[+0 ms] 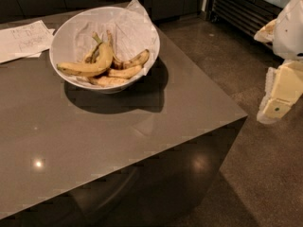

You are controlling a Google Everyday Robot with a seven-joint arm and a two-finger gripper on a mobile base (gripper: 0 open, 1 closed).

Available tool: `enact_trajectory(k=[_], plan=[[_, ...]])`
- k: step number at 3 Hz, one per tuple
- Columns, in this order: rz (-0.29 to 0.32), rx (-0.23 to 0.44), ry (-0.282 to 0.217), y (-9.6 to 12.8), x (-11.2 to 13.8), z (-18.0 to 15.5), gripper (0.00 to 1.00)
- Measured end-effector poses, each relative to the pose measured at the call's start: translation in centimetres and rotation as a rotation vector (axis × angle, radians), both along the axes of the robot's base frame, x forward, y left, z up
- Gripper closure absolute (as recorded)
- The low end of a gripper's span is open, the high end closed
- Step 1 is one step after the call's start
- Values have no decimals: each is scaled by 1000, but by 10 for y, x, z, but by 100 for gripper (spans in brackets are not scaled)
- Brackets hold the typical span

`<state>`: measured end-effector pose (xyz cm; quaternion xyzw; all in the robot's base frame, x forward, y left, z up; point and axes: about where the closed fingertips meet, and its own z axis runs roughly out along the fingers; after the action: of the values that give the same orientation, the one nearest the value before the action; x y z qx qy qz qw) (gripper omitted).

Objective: Pick banana from white bowl

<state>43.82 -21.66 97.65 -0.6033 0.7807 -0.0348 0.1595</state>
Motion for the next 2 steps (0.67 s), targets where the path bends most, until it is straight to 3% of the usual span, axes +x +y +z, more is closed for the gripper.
enact_trajectory(k=[2], plan=[[23, 4, -17, 7, 10, 12, 0]])
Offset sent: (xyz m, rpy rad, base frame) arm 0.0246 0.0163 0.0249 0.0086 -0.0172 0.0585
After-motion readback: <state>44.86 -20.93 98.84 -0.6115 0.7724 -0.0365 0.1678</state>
